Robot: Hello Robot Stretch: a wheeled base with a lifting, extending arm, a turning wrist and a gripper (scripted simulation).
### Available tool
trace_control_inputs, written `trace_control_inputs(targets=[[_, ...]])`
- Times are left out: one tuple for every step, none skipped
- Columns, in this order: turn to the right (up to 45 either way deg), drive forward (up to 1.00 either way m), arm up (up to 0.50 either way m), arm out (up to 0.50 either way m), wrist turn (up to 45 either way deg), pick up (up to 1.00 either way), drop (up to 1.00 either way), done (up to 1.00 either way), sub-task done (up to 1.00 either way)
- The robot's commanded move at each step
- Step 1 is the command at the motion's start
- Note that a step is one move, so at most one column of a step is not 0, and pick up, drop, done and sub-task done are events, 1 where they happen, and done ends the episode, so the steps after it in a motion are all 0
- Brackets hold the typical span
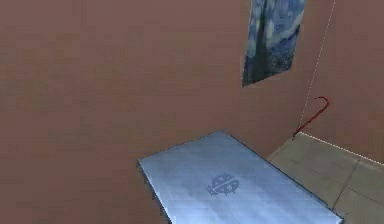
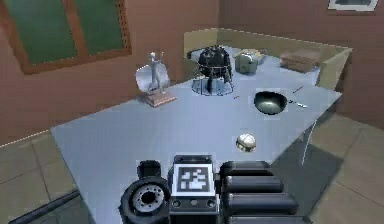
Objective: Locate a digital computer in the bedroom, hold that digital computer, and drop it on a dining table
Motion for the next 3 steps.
trace_control_inputs(targets=[[45.0,0.0,0.0,0.0,0.0,0.0,0.0,0.0,0.0],[45.0,0.0,0.0,0.0,0.0,0.0,0.0,0.0,0.0],[45.0,0.0,0.0,0.0,0.0,0.0,0.0,0.0,0.0]])
